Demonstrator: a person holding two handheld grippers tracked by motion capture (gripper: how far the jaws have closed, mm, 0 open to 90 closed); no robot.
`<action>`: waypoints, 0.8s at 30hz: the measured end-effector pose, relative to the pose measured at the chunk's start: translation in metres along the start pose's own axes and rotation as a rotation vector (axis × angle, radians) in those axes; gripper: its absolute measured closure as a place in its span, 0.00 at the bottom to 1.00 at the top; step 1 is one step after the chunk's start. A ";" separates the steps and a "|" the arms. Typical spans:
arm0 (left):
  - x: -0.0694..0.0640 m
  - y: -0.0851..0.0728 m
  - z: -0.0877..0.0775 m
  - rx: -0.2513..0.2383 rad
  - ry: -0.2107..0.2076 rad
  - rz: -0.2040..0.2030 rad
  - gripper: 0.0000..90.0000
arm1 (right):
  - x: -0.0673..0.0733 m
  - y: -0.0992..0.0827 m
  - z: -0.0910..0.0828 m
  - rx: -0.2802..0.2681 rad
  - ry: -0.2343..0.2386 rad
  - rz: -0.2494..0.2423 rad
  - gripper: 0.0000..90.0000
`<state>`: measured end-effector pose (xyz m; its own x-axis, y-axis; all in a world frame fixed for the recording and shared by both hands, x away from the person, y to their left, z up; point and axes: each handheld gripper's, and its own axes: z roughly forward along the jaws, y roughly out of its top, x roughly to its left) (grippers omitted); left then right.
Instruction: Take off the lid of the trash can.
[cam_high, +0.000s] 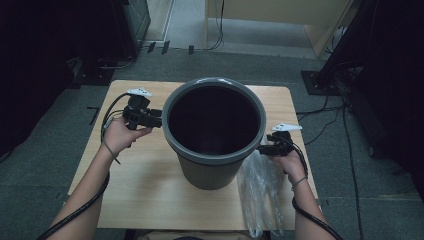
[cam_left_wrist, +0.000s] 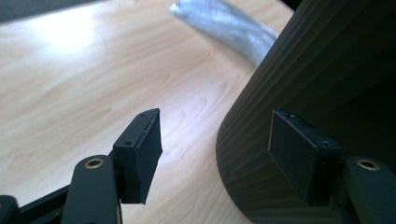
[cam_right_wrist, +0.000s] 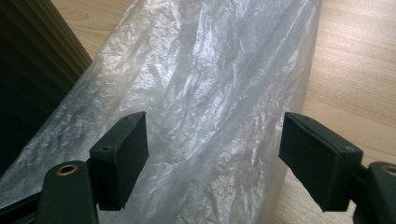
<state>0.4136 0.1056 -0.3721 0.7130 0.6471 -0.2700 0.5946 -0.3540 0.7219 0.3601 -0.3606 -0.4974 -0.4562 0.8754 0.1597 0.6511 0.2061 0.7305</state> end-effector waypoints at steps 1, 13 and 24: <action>0.000 0.002 -0.001 -0.005 -0.012 -0.007 0.38 | -0.001 0.000 0.000 0.003 0.000 0.002 0.26; -0.003 0.027 -0.016 -0.011 -0.043 -0.015 0.38 | -0.009 0.001 -0.006 0.008 -0.007 0.020 0.26; -0.007 0.052 -0.032 -0.027 0.007 0.035 0.38 | -0.011 -0.003 -0.003 0.038 -0.006 0.017 0.28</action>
<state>0.4275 0.1047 -0.3123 0.7306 0.6395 -0.2394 0.5589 -0.3586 0.7477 0.3615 -0.3716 -0.4992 -0.4413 0.8816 0.1676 0.6815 0.2078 0.7017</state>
